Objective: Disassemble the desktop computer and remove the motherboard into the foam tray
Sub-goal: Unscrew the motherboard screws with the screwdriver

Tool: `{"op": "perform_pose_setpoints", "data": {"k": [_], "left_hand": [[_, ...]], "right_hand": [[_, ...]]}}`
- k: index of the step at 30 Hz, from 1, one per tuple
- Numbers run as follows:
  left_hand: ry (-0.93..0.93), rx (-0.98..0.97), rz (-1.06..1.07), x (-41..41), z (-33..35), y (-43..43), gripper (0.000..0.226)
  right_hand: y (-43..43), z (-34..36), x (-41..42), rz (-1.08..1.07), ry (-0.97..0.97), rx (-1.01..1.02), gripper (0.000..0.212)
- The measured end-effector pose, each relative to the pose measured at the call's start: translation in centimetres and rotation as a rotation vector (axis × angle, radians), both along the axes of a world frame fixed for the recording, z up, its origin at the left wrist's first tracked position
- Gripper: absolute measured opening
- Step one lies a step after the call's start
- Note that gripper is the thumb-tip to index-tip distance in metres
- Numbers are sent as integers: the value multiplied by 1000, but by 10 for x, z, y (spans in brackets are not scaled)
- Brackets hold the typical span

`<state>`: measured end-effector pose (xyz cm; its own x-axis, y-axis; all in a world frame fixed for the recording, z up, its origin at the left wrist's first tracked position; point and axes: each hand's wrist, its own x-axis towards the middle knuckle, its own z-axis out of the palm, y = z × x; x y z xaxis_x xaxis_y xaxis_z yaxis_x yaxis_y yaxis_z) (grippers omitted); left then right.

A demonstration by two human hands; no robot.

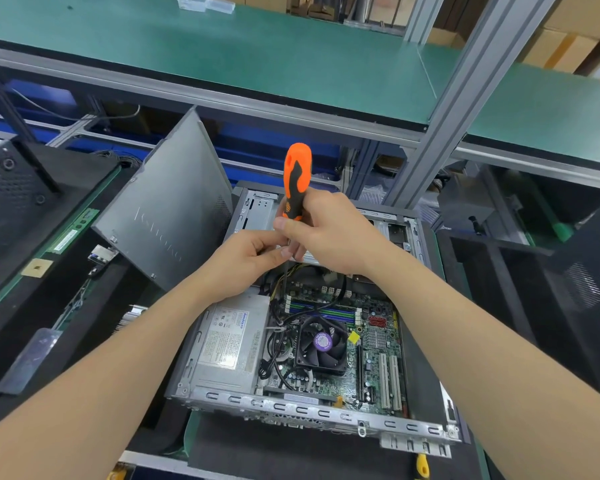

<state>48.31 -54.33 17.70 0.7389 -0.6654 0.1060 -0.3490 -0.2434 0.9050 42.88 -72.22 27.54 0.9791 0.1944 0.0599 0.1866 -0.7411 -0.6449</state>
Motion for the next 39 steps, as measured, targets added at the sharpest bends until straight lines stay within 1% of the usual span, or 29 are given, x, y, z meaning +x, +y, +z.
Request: {"op": "perform_pose_setpoints", "data": {"k": [4, 19, 30, 39], "left_hand": [[-32, 41, -1, 0, -1, 0, 19], [-22, 26, 2, -3, 5, 0, 19], [-11, 24, 9, -5, 6, 1, 20], [-4, 23, 9, -7, 8, 1, 20]], "right_hand": [[2, -2, -1, -5, -2, -23, 13], [3, 0, -3, -9, 12, -38, 14], [4, 3, -4, -17, 23, -47, 20], [4, 4, -5, 0, 17, -42, 16]]}}
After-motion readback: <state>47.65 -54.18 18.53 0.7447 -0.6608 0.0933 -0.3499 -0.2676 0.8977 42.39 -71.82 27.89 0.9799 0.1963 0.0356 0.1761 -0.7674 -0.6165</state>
